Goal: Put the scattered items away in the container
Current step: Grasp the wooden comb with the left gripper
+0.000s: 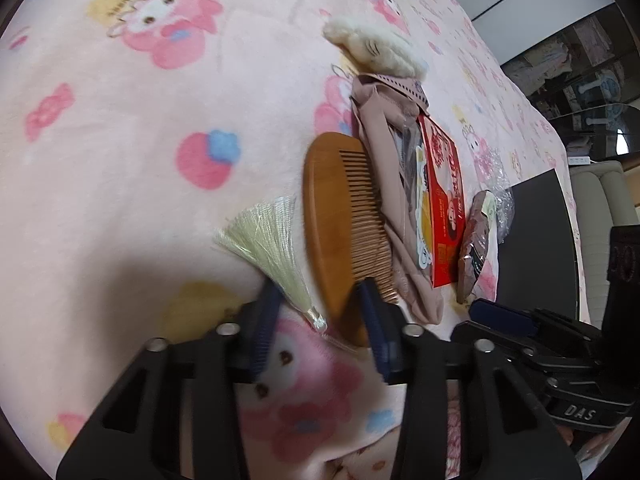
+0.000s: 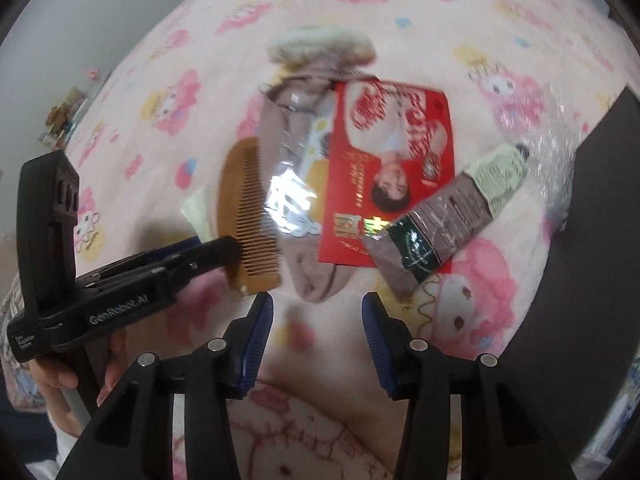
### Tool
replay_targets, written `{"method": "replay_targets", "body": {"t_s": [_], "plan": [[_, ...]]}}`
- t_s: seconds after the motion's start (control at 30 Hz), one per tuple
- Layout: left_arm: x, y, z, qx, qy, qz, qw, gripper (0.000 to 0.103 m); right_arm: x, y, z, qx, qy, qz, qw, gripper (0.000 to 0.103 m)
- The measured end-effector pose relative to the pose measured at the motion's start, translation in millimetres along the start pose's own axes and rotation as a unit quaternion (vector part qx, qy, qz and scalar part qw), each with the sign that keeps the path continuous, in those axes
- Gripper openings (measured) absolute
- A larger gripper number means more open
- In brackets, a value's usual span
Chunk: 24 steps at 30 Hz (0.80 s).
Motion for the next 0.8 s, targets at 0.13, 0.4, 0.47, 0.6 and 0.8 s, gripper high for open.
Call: {"method": "replay_targets", "body": {"t_s": [0.13,0.4,0.47,0.6,0.8], "plan": [[1,-10,23,0.034,-0.039,-0.032,0.9982,0.021,1,-2,4,0.017,0.016,-0.012,1.0,0.042],[-32,13,-2,0.029,0.006,0.016,0.9994,0.04,7,-7,-7,0.013,0.051,-0.046,0.998,0.043],[-28,27,-13,0.024,0.016,0.025,0.9993,0.04,16,-6,-4,0.017,0.046,-0.053,0.997,0.043],[-18,47,-24,0.023,0.013,0.031,0.9992,0.041,28,-9,-5,0.024,0.059,-0.074,0.995,0.043],[2,60,-26,-0.002,-0.016,0.02,0.9997,0.023,39,-8,-6,0.039,0.071,-0.085,0.993,0.043]]}}
Point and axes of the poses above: each gripper's, at about its wrist camera, not at the fingertips, and x roughly the way its jaws point, z to its right, y to its top, the point moved 7 cm from there along x, roughly the way its jaws point, and after that the axes turned 10 degrees about x, right-handed, at the moved point
